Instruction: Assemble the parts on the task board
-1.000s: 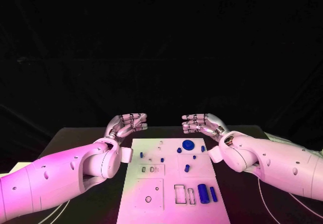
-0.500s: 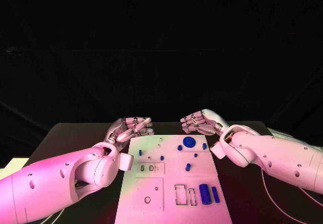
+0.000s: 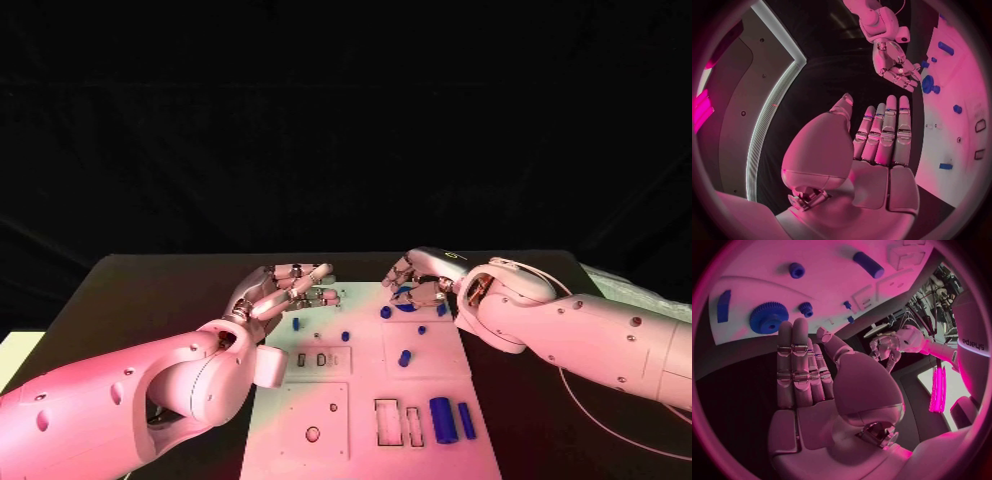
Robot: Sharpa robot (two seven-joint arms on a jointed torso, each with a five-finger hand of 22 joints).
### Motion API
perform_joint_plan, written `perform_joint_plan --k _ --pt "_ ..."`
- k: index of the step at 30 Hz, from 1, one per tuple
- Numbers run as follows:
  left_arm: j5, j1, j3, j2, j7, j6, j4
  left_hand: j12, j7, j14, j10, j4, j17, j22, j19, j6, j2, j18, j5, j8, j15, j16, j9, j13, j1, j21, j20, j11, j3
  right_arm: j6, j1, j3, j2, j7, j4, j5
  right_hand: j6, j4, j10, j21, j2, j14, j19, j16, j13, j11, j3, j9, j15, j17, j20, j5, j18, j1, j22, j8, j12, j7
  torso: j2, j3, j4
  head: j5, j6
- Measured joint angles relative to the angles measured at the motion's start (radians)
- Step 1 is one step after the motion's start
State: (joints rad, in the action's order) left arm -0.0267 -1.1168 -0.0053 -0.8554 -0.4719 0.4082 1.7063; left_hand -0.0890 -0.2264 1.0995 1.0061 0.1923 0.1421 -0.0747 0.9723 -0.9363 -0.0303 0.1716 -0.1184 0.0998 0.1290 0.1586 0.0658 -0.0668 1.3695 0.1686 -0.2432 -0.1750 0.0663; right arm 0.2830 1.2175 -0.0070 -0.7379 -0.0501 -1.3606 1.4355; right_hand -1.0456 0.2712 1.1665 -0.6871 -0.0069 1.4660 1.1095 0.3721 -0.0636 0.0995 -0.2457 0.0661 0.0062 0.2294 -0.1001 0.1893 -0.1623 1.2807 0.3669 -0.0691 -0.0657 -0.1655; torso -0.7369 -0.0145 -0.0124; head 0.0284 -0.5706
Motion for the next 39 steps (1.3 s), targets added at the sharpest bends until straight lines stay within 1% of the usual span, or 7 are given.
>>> perform_joint_plan --k 8,12,18,23,26,33,39 --pt "0.004 0.0 0.001 -0.01 0.003 -0.003 0.031 0.0 0.0 0.0 0.0 -0.003 0.0 0.001 0.005 0.0 0.004 0.0 0.0 0.0 0.0 -0.005 0.0 0.0 -0.004 0.0 0.002 0.0 -0.003 -0.045 0.008 0.002 0.004 0.07 -0.021 0.166 -0.006 -0.021 -0.008 -0.129 -0.017 0.002 0.007 0.255 0.0 -0.008 -0.021 0.0 -0.005 0.156 0.007 -0.004 0.0 -0.017 0.077 0.0 0.0 0.006 -0.032 -0.0033 -0.0062 0.003 0.003" --pt "0.005 0.0 0.002 -0.013 0.004 -0.003 0.036 0.0 0.0 0.0 -0.004 -0.003 0.001 0.001 0.005 0.0 0.004 0.0 0.0 -0.004 0.0 -0.005 0.0 0.0 -0.004 -0.004 0.002 -0.004 -0.003 -0.067 0.013 0.003 0.005 0.088 -0.031 0.208 -0.006 -0.028 -0.008 -0.181 -0.019 0.002 0.003 0.365 0.0 -0.008 -0.038 0.0 -0.005 0.247 0.003 -0.004 -0.015 -0.019 0.109 0.0 0.0 0.006 -0.042 -0.0047 -0.0084 0.005 0.003" --pt "0.006 0.0 0.003 -0.014 0.007 -0.003 0.038 0.004 -0.004 0.0 -0.004 -0.005 0.001 0.002 0.005 0.004 0.004 0.0 0.0 -0.004 0.0 -0.009 0.0 0.0 -0.004 -0.004 0.002 -0.004 -0.005 -0.097 0.017 0.004 0.005 0.104 -0.045 0.242 -0.01 -0.04 -0.008 -0.24 -0.022 0.002 -0.01 0.545 0.0 -0.008 -0.054 0.0 -0.005 0.428 0.001 -0.004 -0.015 -0.022 0.145 0.0 0.0 0.01 -0.053 -0.0061 -0.0116 0.007 0.002" --pt "0.007 0.0 0.003 -0.014 0.01 -0.003 0.039 0.004 -0.004 0.0 -0.004 -0.005 0.001 0.002 0.005 0.004 0.004 0.0 0.0 -0.004 0.0 -0.009 0.0 0.0 -0.004 -0.004 0.002 -0.004 -0.005 -0.119 0.019 0.004 0.005 0.111 -0.051 0.256 -0.02 -0.048 -0.007 -0.278 -0.022 0.002 -0.01 0.608 0.0 -0.008 -0.065 0.001 -0.005 0.492 0.001 -0.004 -0.015 -0.022 0.185 0.0 0.0 0.012 -0.057 -0.0065 -0.0133 0.008 0.001" --pt "0.007 0.0 0.003 -0.014 0.012 -0.003 0.039 0.004 -0.004 0.0 -0.004 -0.005 0.002 0.002 0.005 0.004 0.004 0.0 0.0 -0.004 0.0 -0.009 0.0 0.0 -0.004 -0.004 0.002 -0.004 -0.005 -0.13 0.019 0.004 0.006 0.114 -0.052 0.263 -0.031 -0.052 0.0 -0.305 -0.022 0.002 -0.003 0.644 -0.001 -0.015 -0.073 0.003 -0.005 0.532 0.001 -0.004 -0.015 -0.023 0.22 0.0 0.0 0.016 -0.059 -0.0066 -0.0145 0.009 0.0" --pt "0.007 0.0 0.003 -0.015 0.016 -0.003 0.038 0.004 -0.004 0.0 -0.004 -0.005 0.002 0.002 0.009 0.004 0.004 0.0 0.0 -0.008 0.0 -0.009 0.0 0.0 -0.004 -0.004 -0.002 -0.004 -0.005 -0.149 0.022 0.005 0.01 0.117 -0.051 0.272 -0.061 -0.069 0.027 -0.363 -0.01 -0.001 0.017 0.715 -0.001 -0.02 -0.092 0.005 -0.008 0.607 0.005 -0.004 -0.015 -0.034 0.29 0.0 0.0 0.022 -0.063 -0.0065 -0.0162 0.012 0.001" --pt "0.007 0.0 0.003 -0.016 0.019 -0.003 0.038 0.004 -0.004 0.0 -0.007 -0.005 0.002 0.003 0.009 0.004 0.004 0.0 0.0 -0.008 0.0 -0.009 0.0 0.0 -0.004 -0.006 -0.002 -0.007 -0.005 -0.151 0.024 0.006 0.016 0.118 -0.05 0.275 -0.095 -0.089 0.061 -0.404 0.006 -0.001 0.032 0.762 -0.003 -0.032 -0.118 0.008 -0.016 0.654 0.011 -0.047 -0.015 -0.032 0.339 -0.011 -0.002 0.034 -0.066 -0.0067 -0.0179 0.013 0.001"
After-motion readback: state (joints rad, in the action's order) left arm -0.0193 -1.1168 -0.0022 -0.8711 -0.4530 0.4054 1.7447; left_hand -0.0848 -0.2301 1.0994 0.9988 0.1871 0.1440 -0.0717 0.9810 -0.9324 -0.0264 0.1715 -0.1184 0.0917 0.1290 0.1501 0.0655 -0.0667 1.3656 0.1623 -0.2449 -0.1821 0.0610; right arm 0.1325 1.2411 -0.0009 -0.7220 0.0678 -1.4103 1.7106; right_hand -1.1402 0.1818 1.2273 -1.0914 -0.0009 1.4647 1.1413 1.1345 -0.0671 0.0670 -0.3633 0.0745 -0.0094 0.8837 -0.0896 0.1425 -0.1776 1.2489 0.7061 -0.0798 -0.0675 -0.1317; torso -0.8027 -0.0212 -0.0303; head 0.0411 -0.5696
